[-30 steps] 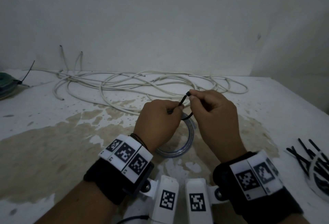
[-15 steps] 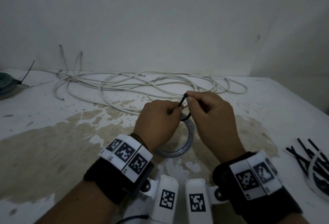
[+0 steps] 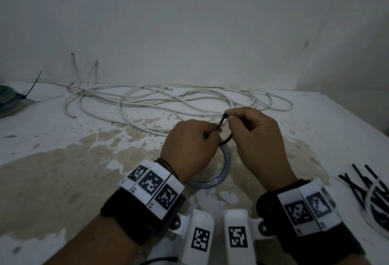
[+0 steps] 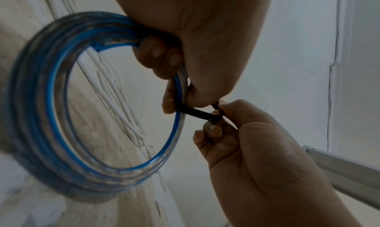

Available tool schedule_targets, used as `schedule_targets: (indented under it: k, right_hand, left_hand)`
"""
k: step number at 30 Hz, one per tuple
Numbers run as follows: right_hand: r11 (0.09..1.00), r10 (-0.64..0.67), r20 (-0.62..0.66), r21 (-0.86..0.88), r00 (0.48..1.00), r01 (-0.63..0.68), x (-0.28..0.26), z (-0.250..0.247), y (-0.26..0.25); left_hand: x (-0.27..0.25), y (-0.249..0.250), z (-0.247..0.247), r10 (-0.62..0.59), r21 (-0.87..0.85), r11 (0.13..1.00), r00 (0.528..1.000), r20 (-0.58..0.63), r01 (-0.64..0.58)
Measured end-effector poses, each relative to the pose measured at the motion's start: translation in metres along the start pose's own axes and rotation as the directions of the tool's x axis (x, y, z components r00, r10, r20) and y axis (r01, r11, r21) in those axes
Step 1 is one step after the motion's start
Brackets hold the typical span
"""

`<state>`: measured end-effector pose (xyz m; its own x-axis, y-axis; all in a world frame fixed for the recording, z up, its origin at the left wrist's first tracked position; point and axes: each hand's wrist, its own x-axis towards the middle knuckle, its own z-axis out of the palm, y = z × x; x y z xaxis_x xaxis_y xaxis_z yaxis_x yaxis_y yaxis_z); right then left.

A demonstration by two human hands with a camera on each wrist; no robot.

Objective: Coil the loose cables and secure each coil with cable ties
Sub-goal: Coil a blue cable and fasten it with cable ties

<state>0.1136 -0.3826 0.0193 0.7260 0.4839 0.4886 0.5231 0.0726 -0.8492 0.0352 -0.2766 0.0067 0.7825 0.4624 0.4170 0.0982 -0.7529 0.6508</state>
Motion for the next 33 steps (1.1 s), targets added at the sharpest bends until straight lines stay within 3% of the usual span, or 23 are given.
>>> schedule_targets:
  k: [12, 17, 20, 25, 33]
  right_hand:
    - [0.994, 0.022, 0.154, -0.112, 0.988, -0.005, 0.002, -0.008, 0.0]
    - [0.993, 0.116, 0.192, -0.008, 0.974, -0.117, 0.004, -0.01, 0.0]
    - [0.988, 0.113, 0.158, 0.083, 0.981, -0.127, 0.003, -0.01, -0.003]
    - [0.988, 0.044, 0.068, 0.147, 0.997, -0.054, -0.001, -0.005, -0.009]
    - [0.998, 0.056, 0.143, 0.031, 0.988, -0.061, -0.001, -0.006, -0.008]
  left_hand:
    - [0.0, -0.004, 0.0, 0.054, 0.022, 0.998, 0.997, -0.05, -0.053]
    - [0.0, -0.005, 0.001, 0.133, 0.064, 0.99, 0.985, -0.107, -0.127]
    - [0.001, -0.002, 0.003, 0.107, -0.045, 0.992, 0.981, -0.161, -0.115]
    - [0.003, -0.002, 0.004, 0.037, -0.108, 0.993, 0.992, -0.119, -0.05]
    - [-0.002, 0.0, 0.007, 0.198, -0.029, 0.977, 0.955, -0.22, -0.209]
